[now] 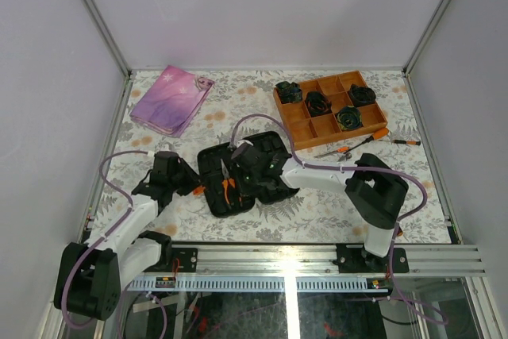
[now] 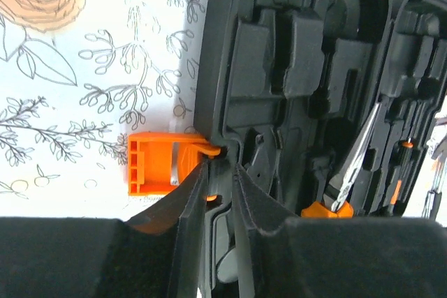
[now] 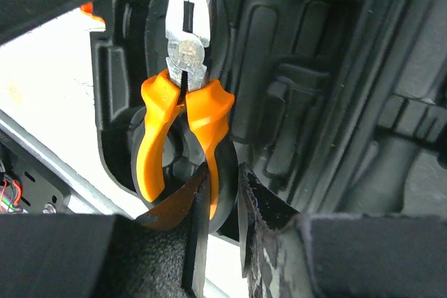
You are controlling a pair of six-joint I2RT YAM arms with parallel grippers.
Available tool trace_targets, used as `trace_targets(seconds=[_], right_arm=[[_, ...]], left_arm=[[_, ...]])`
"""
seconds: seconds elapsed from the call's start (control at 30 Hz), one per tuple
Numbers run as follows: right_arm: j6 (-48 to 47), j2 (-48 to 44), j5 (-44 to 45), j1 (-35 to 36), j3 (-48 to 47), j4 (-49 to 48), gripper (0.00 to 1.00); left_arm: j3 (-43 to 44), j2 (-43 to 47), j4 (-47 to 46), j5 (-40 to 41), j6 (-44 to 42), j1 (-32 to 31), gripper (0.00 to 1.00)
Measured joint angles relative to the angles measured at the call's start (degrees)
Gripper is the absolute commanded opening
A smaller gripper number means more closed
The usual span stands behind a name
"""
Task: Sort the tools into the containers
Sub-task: Place the pliers in the storage box.
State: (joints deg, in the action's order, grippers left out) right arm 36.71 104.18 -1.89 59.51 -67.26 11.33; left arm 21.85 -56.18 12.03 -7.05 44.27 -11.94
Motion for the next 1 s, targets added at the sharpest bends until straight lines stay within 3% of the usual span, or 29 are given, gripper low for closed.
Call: trace_targets(seconds=[1.0], right_arm=[[-2.19, 12.83, -1.25, -0.35, -14.16, 3.19, 0.00]], left_arm=[[-2.97, 3.63, -0.46, -2.78, 0.90, -0.02, 0.20]])
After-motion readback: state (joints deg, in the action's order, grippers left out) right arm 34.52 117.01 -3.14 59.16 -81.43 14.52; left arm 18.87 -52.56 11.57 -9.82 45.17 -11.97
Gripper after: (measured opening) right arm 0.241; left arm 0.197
